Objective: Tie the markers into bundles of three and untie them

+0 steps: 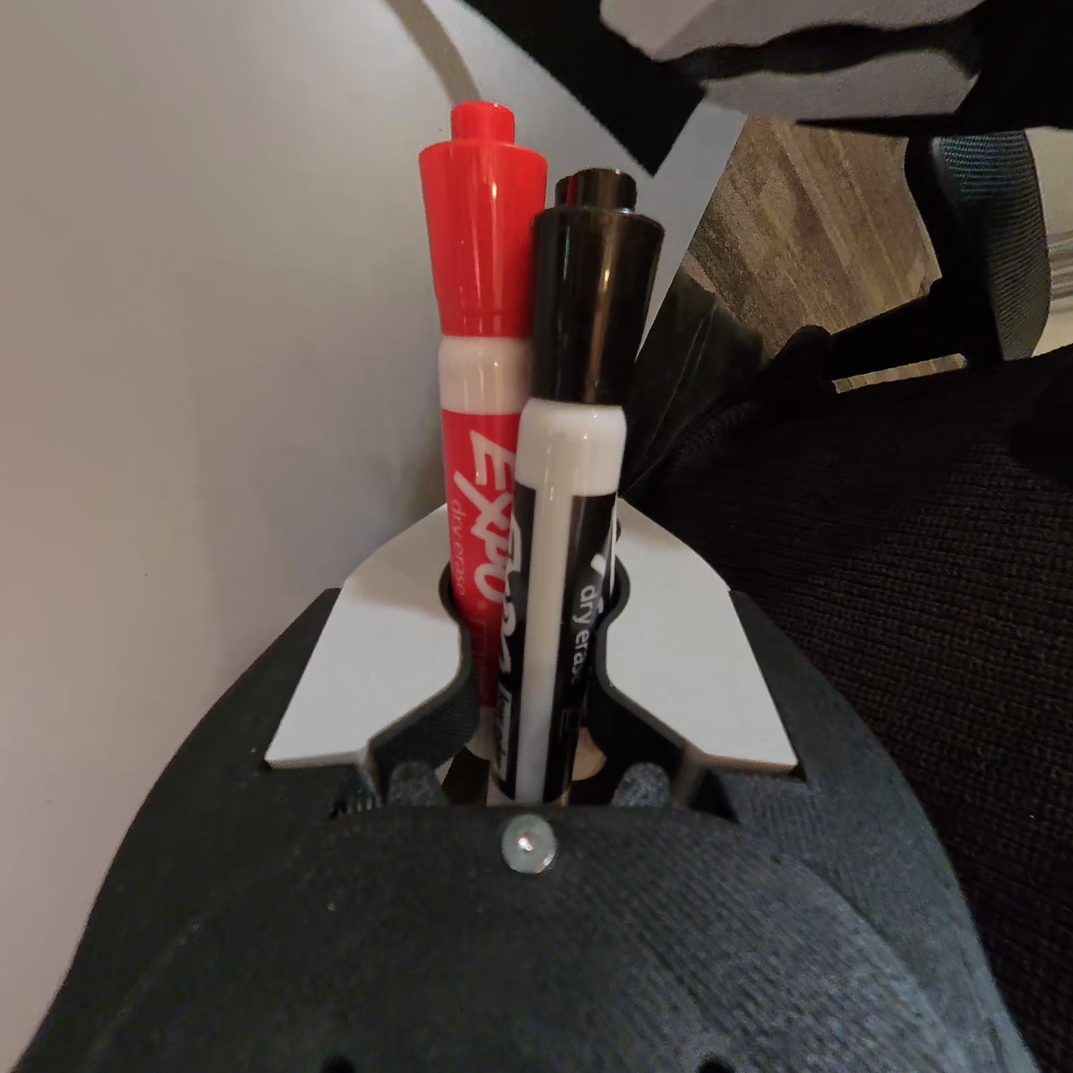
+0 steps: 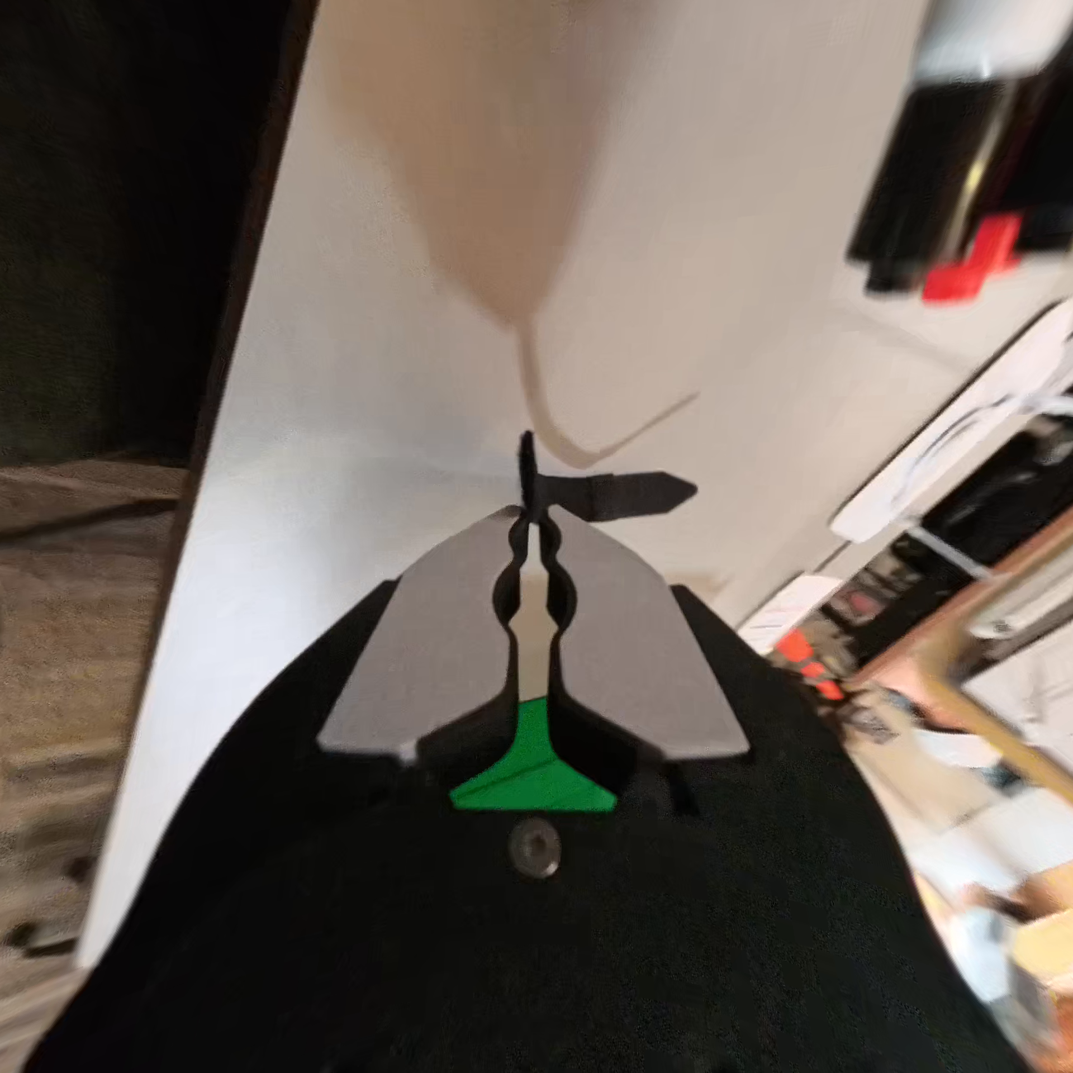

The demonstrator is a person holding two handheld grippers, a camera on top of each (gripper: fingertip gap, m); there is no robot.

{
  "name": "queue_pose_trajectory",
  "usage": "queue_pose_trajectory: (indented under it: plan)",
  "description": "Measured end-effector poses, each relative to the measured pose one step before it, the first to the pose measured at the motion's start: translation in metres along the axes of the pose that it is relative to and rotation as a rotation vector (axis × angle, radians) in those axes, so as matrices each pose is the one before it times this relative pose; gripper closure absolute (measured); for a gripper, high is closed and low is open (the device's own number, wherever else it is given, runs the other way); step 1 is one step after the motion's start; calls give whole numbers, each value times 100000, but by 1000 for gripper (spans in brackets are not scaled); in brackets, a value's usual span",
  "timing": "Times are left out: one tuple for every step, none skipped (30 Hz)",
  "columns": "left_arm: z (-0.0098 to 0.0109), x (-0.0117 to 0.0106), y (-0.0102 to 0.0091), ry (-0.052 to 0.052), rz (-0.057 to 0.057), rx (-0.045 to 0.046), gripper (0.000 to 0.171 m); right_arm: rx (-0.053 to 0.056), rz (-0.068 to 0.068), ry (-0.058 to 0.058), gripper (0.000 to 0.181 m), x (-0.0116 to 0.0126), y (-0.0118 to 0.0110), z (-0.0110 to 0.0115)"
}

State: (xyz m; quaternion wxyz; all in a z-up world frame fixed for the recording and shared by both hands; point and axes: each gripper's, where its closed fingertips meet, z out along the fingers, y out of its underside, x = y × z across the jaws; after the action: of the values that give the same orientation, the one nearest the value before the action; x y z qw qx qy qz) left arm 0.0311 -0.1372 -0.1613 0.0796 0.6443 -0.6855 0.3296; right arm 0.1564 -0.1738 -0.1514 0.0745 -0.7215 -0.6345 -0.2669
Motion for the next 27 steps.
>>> queue_pose_trajectory:
  plan:
    - [-103, -31, 48, -251, 89, 357, 129, -908, -5155, 3143, 175, 264, -364, 226]
    - [-93, -4, 47, -35, 19, 387, 129, -48, -3773, 3135, 168, 282, -316, 196]
    - [-89, -2, 66, 80, -33, 359, 129, 1427, -645, 3211, 163, 338, -360, 151]
    - [-67, 0, 77, 63, -36, 261, 129, 2648, 2235, 1614, 158, 162, -396, 62]
    - [-48, -20, 79, 93, -80, 186, 129, 2857, 4287, 361, 155, 51, -299, -45]
    - [-37, -5, 83, 213, -58, 112, 129, 2556, 5511, 237, 153, 47, -132, -138]
    - [-21, 5, 81, 265, -8, -51, 129, 2563, 6004, 23, 151, -10, 15, -226]
    - [-22, 2, 82, 160, 107, -219, 129, 2755, 6557, 257, 149, 35, 134, -277]
    - [-12, 20, 49, 139, 253, -227, 129, 2923, 6892, 191, 147, 40, 241, -283]
    - [0, 51, 5, 254, 337, -148, 129, 3527, 6995, -141, 145, 39, 313, -242]
    - [-12, 70, -39, 251, 441, -59, 129, 4434, 7177, -358, 143, 73, 324, -173]
    - [-8, 59, -54, 215, 483, -95, 129, 4892, 7160, -977, 142, 78, 362, -87]
    - [18, 70, -63, 196, 481, -208, 129, 4638, 6724, -1541, 141, 105, 430, 8]
    - [31, 37, -66, 77, 427, -203, 129, 3904, 5835, -1483, 141, 221, 508, 139]
    - [53, 20, -60, 49, 297, -97, 129, 3032, 4675, -1350, 140, 320, 540, 296]
    - [66, 20, -64, 103, 96, -84, 129, 2137, 3637, -1986, 139, 255, 506, 436]
    - [87, 0, -8, 48, -54, -232, 129, 1361, 2892, -2975, 136, 158, 370, 539]
    - [81, -34, 2, -126, -172, -212, 129, 733, 2297, -3788, 130, 58, 169, 600]
    - [83, -26, 30, -32, -598, -140, 129, 270, 1639, -4594, 124, -42, -30, 588]
    - [93, 16, 58, 406, -1161, -380, 130, -137, 987, -4965, 120, -110, -195, 553]
    - [85, -43, 97, 73, -739, -396, 130, -739, 321, -5136, 113, -170, -246, 511]
    - [80, -123, 136, -426, -475, -603, 130, -1544, -581, -4498, 108, -140, -237, 472]
    - [78, -51, 217, 158, -558, -1348, 130, -1793, -1406, -3745, 104, -107, -243, 445]
    - [67, 13, 280, 663, -445, -2096, 130, -1237, -1794, -3011, 101, -77, -288, 396]
    - [23, -118, 249, -380, 131, -2548, 130, 121, -1536, -2605, 101, -79, -432, 320]
    - [-57, -252, 243, -1568, 430, -3073, 130, 931, -1053, -1868, 101, -18, -453, 306]
    - [-117, -281, 249, -1828, 717, -3554, 130, 1899, -385, -1185, 102, 17, -477, 262]
